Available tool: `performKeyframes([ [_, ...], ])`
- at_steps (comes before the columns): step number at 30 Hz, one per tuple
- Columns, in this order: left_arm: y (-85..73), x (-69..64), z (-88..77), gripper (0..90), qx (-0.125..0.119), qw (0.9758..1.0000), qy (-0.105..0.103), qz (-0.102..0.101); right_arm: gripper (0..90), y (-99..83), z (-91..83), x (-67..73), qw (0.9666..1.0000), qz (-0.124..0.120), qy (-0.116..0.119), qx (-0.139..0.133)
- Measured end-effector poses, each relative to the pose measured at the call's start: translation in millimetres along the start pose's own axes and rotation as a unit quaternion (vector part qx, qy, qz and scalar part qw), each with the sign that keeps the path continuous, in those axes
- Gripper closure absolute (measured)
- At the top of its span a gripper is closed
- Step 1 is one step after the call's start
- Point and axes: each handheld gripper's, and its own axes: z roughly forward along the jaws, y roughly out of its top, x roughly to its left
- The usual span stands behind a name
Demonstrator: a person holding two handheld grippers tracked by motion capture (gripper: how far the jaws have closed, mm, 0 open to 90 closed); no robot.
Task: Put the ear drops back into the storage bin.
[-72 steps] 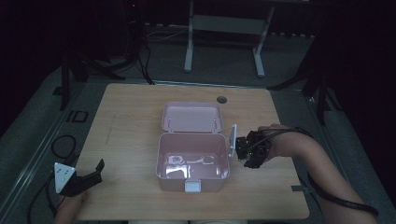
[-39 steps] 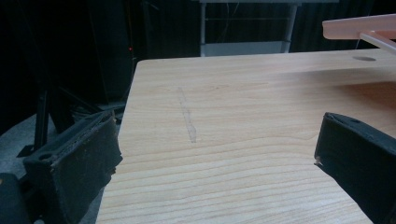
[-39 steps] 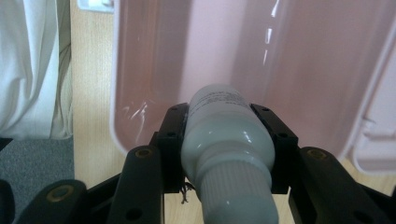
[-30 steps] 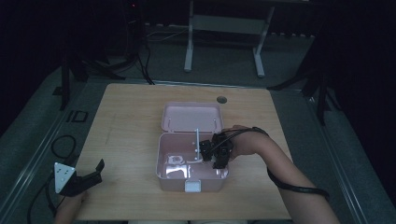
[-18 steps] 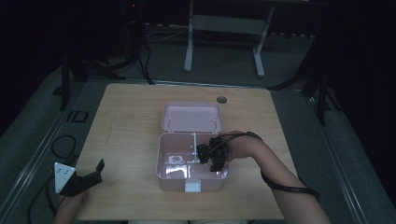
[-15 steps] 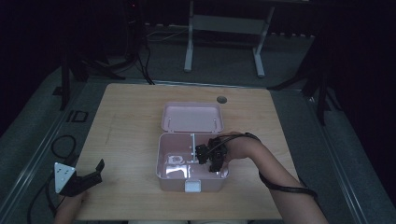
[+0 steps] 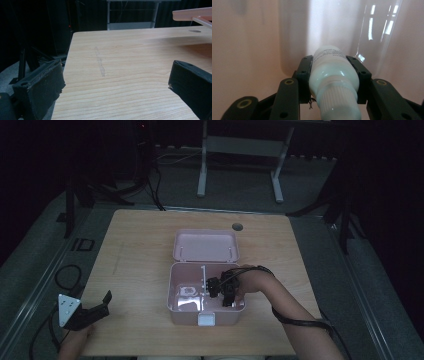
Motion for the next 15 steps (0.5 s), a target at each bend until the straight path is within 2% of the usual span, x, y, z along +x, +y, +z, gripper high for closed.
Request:
performKeyframes([
  [9, 0.0, 0.1, 0.1, 0.4, 0.001, 1.0000, 0.000, 0.000, 59.5, 3.5, 12.6, -4.8, 0.9995, 0.009, -0.010, 0.029],
  [15, 0.1, 0.3, 0.1, 0.4, 0.001, 1.0000, -0.001, 0.000, 59.5, 4.3, 17.5, -7.5, 0.9994, 0.009, -0.002, 0.033],
])
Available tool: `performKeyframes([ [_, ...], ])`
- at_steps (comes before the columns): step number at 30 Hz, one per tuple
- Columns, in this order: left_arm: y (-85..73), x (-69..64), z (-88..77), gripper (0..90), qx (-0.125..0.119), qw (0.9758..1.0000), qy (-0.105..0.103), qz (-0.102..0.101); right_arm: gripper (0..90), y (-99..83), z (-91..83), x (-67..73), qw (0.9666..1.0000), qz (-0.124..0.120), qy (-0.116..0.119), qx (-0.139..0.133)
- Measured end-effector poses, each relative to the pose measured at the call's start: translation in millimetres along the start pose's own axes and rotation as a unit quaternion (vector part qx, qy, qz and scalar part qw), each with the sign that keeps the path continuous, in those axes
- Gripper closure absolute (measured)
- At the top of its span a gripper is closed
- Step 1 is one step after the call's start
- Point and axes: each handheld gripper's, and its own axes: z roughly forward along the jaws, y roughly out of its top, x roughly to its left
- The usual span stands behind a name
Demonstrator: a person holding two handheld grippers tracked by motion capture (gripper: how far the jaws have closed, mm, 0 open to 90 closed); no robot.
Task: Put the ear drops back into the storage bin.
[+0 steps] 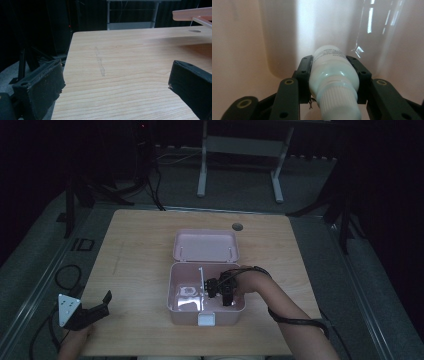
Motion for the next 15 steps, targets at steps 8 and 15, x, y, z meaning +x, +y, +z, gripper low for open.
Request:
performKeyframes([
  [8, -0.1, -0.2, -0.1, 0.4, -0.001, 1.0000, 0.000, 0.000, 59.4, 1.8, 5.3, -4.7, 0.9999, 0.007, 0.009, 0.009],
  [15, -0.1, -0.3, -0.1, 0.4, -0.001, 1.0000, 0.000, 0.001, 58.6, 1.9, 5.5, -4.9, 0.9998, 0.005, 0.012, 0.011],
])
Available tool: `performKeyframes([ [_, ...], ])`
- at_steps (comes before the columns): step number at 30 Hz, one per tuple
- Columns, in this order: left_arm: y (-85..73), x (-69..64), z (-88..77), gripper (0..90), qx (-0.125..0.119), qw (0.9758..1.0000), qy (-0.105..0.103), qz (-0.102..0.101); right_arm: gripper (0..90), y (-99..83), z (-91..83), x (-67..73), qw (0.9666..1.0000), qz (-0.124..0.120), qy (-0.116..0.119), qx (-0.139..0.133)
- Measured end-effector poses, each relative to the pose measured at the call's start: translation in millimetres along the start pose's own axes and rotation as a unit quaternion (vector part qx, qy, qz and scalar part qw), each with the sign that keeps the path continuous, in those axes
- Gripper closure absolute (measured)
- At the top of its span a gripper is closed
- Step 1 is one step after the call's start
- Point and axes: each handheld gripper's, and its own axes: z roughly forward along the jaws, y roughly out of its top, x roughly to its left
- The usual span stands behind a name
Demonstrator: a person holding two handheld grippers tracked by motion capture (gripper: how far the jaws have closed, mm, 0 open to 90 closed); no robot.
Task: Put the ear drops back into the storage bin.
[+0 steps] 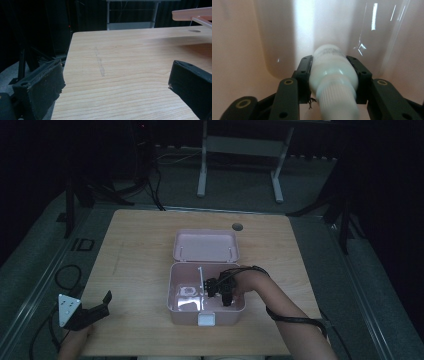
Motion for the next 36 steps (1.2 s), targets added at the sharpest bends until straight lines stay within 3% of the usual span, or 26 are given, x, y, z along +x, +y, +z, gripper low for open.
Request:
performKeyframes([
  [9, 0.0, 0.1, 0.0, 0.4, 0.000, 1.0000, 0.000, 0.000, 55.3, -2.1, -6.1, 0.5, 1.0000, 0.000, 0.003, -0.006],
  [16, 0.1, 0.0, 0.1, 0.4, 0.001, 1.0000, 0.001, 0.001, 51.9, -9.9, -34.3, 3.8, 0.9995, 0.007, -0.009, -0.029],
  [23, 0.1, 0.0, 0.2, 0.4, 0.001, 1.0000, 0.001, 0.001, 50.6, -15.6, -51.0, 7.2, 0.9989, 0.009, -0.022, -0.040],
  [31, 0.1, -0.1, 0.2, 0.4, 0.001, 1.0000, 0.001, 0.001, 46.7, -31.0, -83.5, 10.9, 0.9956, 0.024, -0.039, -0.082],
  [36, 0.2, -0.1, 0.2, 0.4, 0.001, 1.0000, 0.001, 0.000, 46.8, -39.9, -95.5, 13.1, 0.9943, 0.030, -0.050, -0.089],
])
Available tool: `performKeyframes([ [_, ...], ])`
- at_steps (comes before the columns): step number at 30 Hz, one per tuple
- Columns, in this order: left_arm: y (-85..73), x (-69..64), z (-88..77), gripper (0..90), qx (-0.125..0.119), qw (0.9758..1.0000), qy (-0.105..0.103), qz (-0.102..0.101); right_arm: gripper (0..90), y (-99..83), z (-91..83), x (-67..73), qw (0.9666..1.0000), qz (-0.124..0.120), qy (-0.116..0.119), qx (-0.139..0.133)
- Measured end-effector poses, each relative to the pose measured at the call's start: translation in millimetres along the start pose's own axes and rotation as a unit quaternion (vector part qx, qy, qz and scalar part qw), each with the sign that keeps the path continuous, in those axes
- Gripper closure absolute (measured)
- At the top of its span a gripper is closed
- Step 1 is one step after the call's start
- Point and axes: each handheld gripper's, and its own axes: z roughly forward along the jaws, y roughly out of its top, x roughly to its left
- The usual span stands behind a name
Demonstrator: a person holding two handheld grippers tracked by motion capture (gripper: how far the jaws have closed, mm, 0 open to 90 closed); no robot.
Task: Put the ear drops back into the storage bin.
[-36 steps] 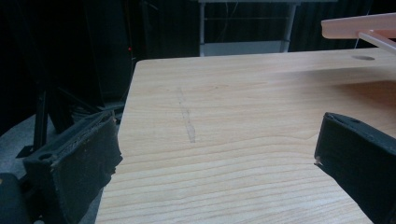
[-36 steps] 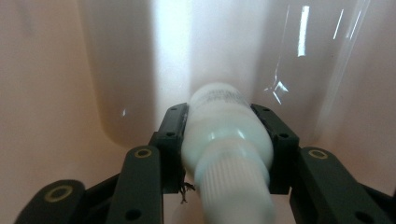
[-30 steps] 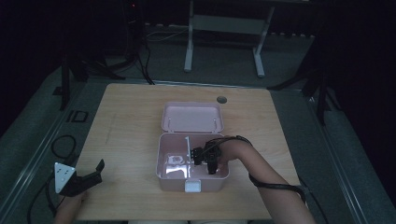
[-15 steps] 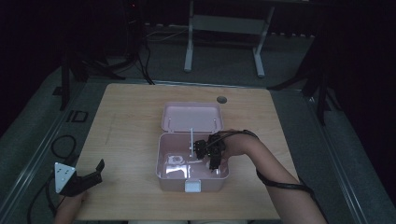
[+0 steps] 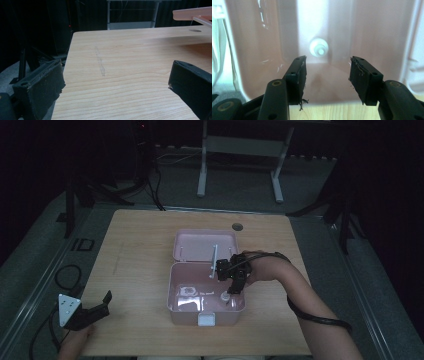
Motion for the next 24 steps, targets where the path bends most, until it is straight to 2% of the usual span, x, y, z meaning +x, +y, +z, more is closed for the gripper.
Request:
performKeyframes([
  [2, 0.0, 0.0, 0.0, 0.4, 0.000, 1.0000, 0.000, 0.000, 46.7, -2.6, -3.5, 0.0, 1.0000, 0.002, -0.003, -0.003],
  [4, 0.1, 0.1, 0.0, 0.4, 0.001, 1.0000, 0.000, 0.001, 46.7, -12.8, -13.5, 0.5, 0.9999, 0.008, -0.008, -0.012],
  [10, 0.1, 0.1, 0.0, 0.4, 0.001, 1.0000, 0.000, 0.001, 45.9, -32.6, -22.5, -2.3, 0.9994, 0.023, -0.017, -0.019],
  [16, 0.0, -0.1, 0.2, 0.4, 0.000, 1.0000, 0.001, 0.000, 43.2, -51.8, -17.7, -3.9, 0.9988, 0.042, -0.013, -0.022],
  [24, 0.0, -0.1, 0.2, 0.4, 0.000, 1.0000, 0.001, 0.000, 39.3, -76.1, -3.5, -3.8, 0.9971, 0.063, -0.010, -0.042],
])
